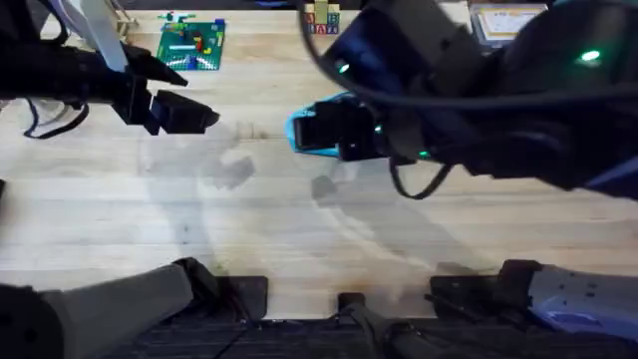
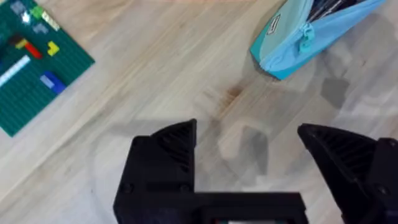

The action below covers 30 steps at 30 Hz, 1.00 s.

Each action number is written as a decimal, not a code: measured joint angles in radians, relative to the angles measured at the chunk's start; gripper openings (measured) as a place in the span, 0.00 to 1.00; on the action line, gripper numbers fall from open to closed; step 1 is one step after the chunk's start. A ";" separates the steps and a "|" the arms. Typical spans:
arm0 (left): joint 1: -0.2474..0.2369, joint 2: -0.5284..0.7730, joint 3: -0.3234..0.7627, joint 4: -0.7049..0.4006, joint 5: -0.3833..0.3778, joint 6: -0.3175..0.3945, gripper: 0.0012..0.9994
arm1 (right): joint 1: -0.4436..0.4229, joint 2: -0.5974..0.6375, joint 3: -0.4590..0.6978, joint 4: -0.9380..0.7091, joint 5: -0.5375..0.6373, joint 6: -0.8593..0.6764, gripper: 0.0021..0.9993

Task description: Unzip the bag, pick up the pens from the table one at a time and place them inside, then zip the bag closed.

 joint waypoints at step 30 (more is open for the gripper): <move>0.000 0.146 0.000 0.074 0.083 0.054 0.99 | 0.038 0.278 0.164 0.060 0.036 0.096 1.00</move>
